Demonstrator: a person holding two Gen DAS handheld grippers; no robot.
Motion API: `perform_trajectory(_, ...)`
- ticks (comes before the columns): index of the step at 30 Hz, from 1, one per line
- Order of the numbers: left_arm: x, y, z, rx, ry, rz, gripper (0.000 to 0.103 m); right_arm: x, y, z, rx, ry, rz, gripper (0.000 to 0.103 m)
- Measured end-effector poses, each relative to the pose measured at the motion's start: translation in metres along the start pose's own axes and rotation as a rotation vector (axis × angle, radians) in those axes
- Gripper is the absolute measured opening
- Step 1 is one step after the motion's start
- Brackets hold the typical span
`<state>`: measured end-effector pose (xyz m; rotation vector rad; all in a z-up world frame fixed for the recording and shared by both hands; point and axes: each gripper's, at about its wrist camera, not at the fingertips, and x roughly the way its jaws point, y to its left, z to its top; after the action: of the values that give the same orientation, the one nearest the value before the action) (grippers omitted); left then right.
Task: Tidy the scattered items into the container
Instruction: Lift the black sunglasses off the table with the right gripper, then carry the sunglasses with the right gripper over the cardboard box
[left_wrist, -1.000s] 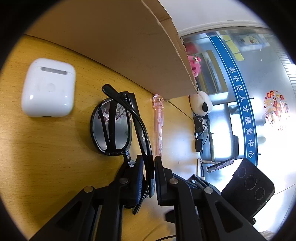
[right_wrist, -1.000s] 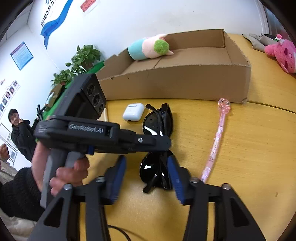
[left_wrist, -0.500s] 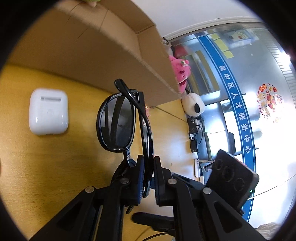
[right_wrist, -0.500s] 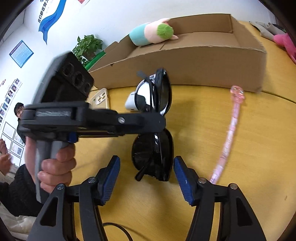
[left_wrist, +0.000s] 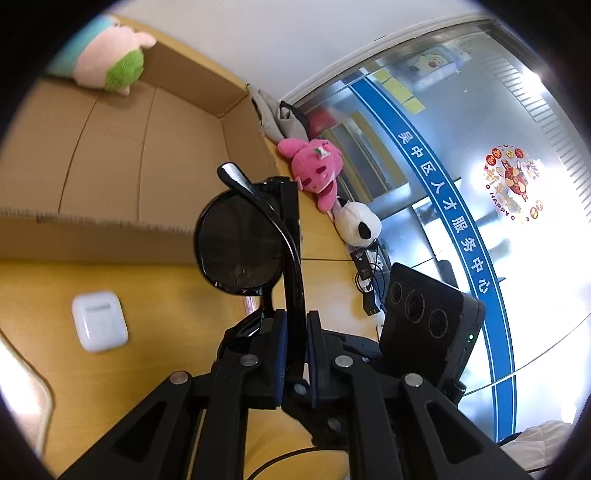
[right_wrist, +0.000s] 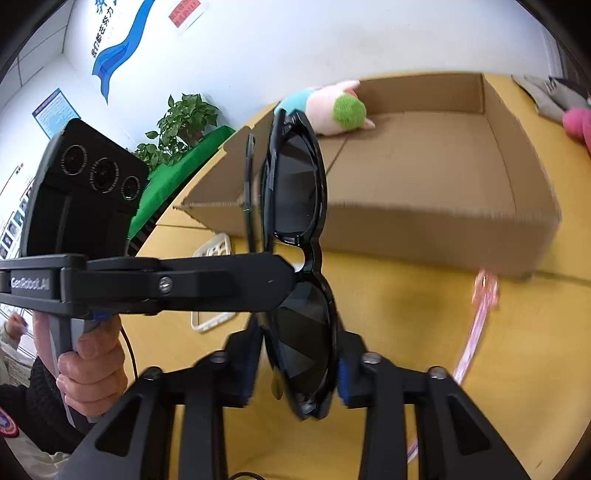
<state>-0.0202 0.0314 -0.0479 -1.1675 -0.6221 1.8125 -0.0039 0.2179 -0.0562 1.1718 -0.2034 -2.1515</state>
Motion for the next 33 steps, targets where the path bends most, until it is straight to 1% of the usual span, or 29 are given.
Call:
perform_trajectory(2,-0.006,-0.008,0.012,0.032,-0.010,0.014,0.008,-0.001,0.003,0.010,-0.014,-0.006,0.006,0.027)
perform_trajectory(8,-0.026,-0.022,0.046,0.109,-0.040,0.045,0.008,-0.006,0.016,0.051,-0.090,-0.048,-0.013,0.027)
perform_trajectory(13,-0.037,-0.033,0.086,0.152,-0.074,0.061,0.009,-0.010,0.020,0.093,-0.136,-0.069,-0.033,0.026)
perform_trajectory(16,-0.040,-0.040,0.112,0.188,-0.084,0.077,0.009,-0.010,0.018,0.121,-0.146,-0.081,-0.042,0.026)
perform_trajectory(22,-0.040,-0.050,0.161,0.222,-0.086,0.094,0.008,-0.005,0.004,0.175,-0.141,-0.095,-0.054,0.026)
perform_trajectory(24,-0.038,-0.047,0.179,0.234,-0.088,0.096,0.008,0.000,-0.002,0.193,-0.140,-0.093,-0.068,0.026)
perform_trajectory(27,-0.032,-0.036,0.205,0.225,-0.077,0.099,0.008,0.013,-0.015,0.218,-0.130,-0.075,-0.079,0.026)
perform_trajectory(30,-0.022,-0.023,0.225,0.230,-0.058,0.122,0.008,0.031,-0.030,0.235,-0.110,-0.051,-0.078,0.026)
perform_trajectory(33,-0.007,-0.004,0.240,0.210,-0.032,0.156,0.008,0.051,-0.046,0.245,-0.084,-0.023,-0.077,0.026)
